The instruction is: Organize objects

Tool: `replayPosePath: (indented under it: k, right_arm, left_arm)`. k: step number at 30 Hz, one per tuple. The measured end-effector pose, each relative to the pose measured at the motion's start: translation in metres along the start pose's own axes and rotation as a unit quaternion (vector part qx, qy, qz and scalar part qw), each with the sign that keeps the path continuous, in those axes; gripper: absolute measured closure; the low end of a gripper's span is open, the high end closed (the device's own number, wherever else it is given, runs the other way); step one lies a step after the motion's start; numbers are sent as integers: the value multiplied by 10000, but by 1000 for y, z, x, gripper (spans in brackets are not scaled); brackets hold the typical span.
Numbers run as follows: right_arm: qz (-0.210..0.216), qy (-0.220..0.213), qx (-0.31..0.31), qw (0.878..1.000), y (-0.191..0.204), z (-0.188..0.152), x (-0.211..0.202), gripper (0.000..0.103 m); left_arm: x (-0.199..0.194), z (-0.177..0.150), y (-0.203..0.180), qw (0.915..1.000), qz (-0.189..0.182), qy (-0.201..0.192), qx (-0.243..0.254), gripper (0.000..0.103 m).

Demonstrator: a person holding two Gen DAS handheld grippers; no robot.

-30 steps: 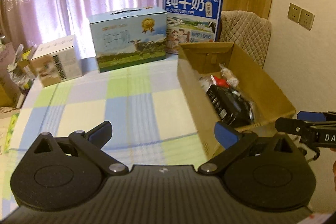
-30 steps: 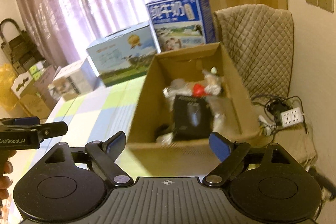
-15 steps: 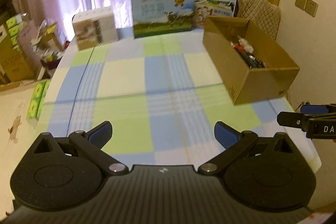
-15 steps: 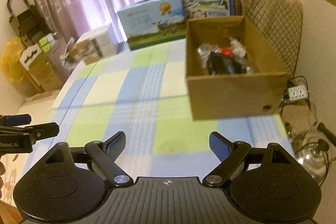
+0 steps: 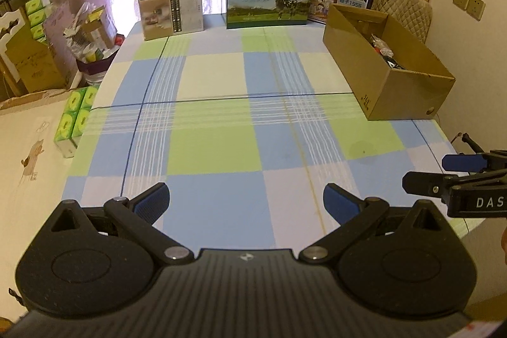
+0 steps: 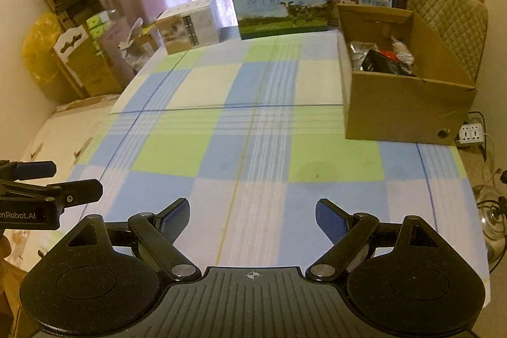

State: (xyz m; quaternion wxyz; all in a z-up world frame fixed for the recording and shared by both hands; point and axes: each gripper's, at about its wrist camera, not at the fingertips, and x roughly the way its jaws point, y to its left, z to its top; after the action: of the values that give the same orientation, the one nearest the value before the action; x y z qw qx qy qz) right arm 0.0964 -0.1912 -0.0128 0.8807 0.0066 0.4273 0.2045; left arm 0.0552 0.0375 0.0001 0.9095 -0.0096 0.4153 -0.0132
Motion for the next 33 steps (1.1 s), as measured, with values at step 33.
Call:
replayPosePath:
  k: [33]
  right_arm:
    - [51,103,-102,9999,27,-17,2,19]
  left_arm:
    - [-8,-23,12,9999,84,96,-66,1]
